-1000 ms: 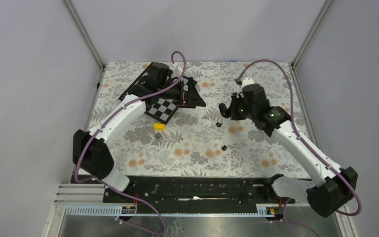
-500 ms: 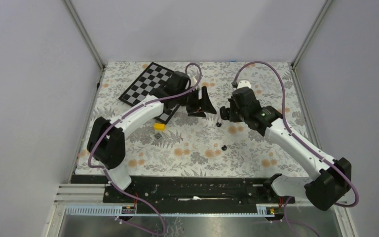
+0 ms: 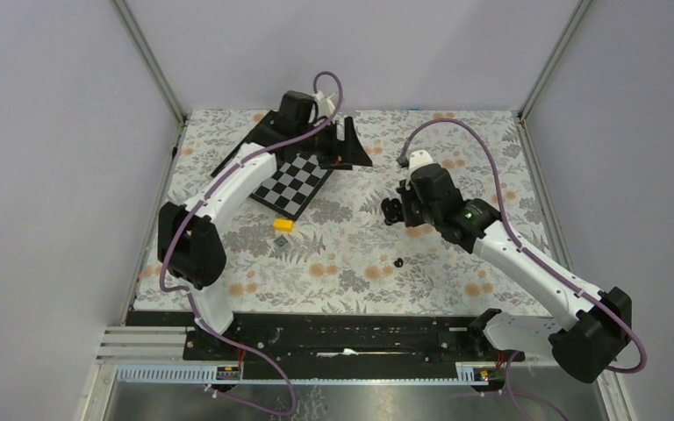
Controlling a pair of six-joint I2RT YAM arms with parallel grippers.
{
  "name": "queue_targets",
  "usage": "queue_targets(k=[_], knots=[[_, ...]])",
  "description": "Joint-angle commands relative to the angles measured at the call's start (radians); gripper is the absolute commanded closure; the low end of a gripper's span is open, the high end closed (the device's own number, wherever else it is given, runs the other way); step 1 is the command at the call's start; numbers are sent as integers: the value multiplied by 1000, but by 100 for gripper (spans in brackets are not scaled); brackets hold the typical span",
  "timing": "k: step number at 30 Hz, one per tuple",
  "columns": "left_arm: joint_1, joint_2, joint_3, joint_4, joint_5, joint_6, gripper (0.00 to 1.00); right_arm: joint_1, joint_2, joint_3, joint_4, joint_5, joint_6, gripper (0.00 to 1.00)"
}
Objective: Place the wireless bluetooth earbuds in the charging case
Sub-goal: Adjust the charging case.
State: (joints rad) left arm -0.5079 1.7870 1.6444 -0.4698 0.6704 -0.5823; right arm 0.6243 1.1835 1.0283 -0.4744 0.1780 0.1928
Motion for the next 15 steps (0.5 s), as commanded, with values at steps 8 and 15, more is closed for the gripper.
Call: queue_targets(k=[8,15], knots=[[145,-43,-12,-214,81,251,21,103,-37,-218,463,-138,-431,100],[133,-24,-144,-83,208,177,23,112,-4,-344,760,-99,-598,100]])
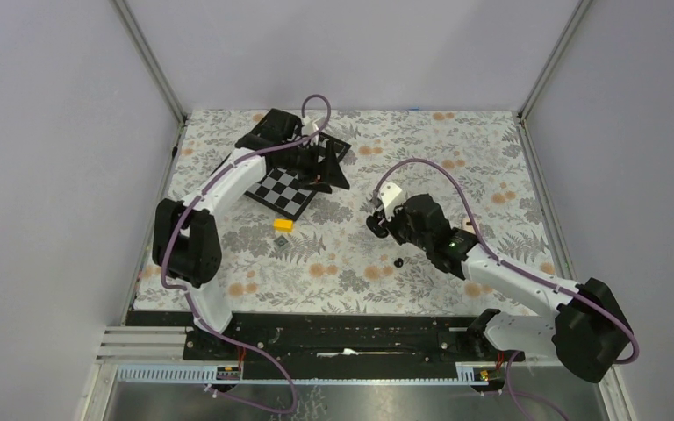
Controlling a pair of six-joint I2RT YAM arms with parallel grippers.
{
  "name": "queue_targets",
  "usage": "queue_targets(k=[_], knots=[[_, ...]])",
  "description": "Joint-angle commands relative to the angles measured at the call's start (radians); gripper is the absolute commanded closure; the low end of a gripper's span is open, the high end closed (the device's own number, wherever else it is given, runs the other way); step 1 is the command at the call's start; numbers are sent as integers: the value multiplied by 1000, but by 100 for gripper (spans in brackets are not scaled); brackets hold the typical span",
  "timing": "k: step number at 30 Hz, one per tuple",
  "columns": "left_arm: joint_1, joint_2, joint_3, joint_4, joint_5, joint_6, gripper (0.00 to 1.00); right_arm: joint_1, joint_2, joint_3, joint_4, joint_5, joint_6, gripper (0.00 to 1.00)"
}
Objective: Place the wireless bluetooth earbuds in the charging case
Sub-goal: Adjust the charging case.
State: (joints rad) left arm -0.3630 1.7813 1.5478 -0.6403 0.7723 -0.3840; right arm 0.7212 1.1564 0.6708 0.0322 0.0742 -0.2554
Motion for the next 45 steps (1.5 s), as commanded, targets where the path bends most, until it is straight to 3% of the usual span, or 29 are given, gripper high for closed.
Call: queue_targets(k=[1,6,8,11,16,19,27,35,45], knots=[[-21,-11,-52,103,111,-31,23,21,36,13,271,17,-170,100],[-73,61,-19,105,147,-35,27,31,76,8,330,4,-227,100],[-95,79,16,53,126,47,27,32,76,6,329,-35,-239,100],[-102,46,0,70,60,142,24,32,50,-13,331,-112,-252,100],[-103,13,-42,133,107,256,13,32,-5,-38,290,-218,-266,100],[-103,7,-67,152,117,293,13,32,-25,-18,236,-264,-243,100],[-113,18,-109,157,277,329,23,32,-59,-16,207,-304,-216,100],[-158,107,-45,41,383,322,35,31,-58,-24,205,-311,-214,100],[-189,151,0,-18,359,348,55,32,-51,-13,205,-330,-211,100]])
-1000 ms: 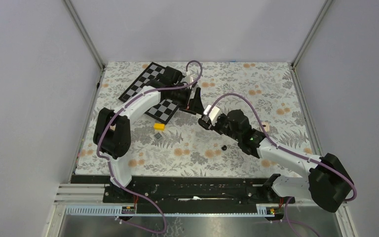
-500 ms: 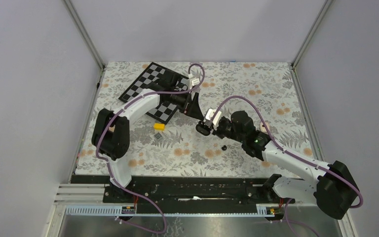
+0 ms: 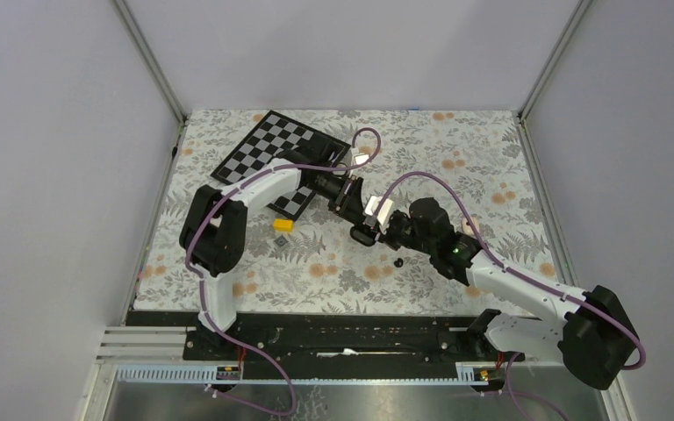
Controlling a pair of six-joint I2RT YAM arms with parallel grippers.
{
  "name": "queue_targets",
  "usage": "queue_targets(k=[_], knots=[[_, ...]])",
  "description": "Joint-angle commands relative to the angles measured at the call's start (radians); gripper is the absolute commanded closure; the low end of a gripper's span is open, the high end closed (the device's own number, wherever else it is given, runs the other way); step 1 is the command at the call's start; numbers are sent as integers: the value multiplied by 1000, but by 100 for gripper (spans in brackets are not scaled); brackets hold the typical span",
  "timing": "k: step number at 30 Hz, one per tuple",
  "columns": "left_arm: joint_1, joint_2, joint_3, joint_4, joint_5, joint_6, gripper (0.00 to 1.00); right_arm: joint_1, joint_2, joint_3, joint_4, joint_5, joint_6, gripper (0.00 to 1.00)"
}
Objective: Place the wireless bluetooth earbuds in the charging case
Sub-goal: Adjust the charging case.
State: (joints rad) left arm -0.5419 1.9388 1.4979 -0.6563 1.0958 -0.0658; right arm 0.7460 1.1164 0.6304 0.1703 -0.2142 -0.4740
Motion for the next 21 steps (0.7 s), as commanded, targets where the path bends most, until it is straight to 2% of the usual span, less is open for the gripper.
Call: queue_targets(k=[1,3,6,11,17,21], knots=[[-10,-10,47,-2,34,30,54,7,-10,27,67,-42,8,100],[-10,-13,48,-20,29,52,43,6,-10,26,67,-40,8,100],[-7,-13,46,-47,20,81,40,6,-18,19,67,-34,7,100],[-7,-2,46,-51,59,88,64,7,-34,9,67,-33,6,100],[0,-13,49,-52,123,96,67,7,-35,2,67,-32,6,100],[12,-25,48,-53,153,102,82,7,-32,2,67,-35,6,100]])
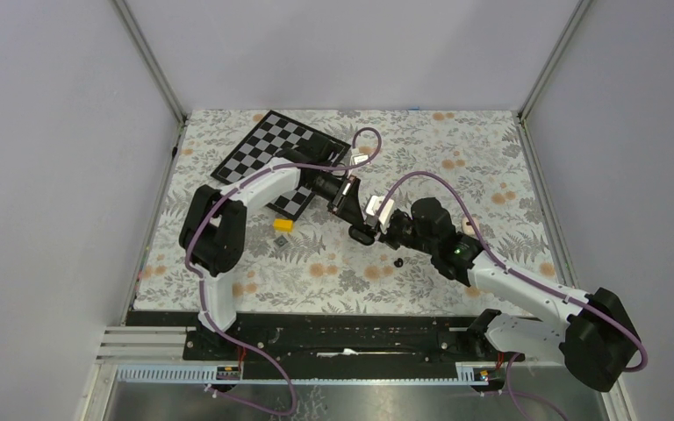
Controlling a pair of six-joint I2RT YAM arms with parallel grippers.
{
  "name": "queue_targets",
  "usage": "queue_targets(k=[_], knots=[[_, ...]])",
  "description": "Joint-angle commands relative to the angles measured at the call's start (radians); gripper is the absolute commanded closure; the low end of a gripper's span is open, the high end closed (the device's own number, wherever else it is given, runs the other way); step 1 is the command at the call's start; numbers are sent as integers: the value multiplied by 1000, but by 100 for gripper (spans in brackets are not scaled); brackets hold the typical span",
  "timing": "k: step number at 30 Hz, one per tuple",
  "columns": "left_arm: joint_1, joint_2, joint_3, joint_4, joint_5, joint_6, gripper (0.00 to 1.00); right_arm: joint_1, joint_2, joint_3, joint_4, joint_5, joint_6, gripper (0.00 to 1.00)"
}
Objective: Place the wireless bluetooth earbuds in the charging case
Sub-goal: Adjust the charging case.
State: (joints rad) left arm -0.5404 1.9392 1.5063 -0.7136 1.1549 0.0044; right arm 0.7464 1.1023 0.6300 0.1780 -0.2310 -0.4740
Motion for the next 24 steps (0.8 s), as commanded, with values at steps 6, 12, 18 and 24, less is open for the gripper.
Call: queue_targets(k=[6,12,18,24], knots=[[17,-25,43,3,112,30,100,6,-17,1,60,-16,5,100],[24,-33,33,36,60,-3,100,6,-45,-7,102,66,53,8],[44,-78,4,110,-17,-87,100,7,-146,12,121,249,124,0],[49,-174,-4,196,-164,-171,100,5,-206,132,-45,630,461,0]])
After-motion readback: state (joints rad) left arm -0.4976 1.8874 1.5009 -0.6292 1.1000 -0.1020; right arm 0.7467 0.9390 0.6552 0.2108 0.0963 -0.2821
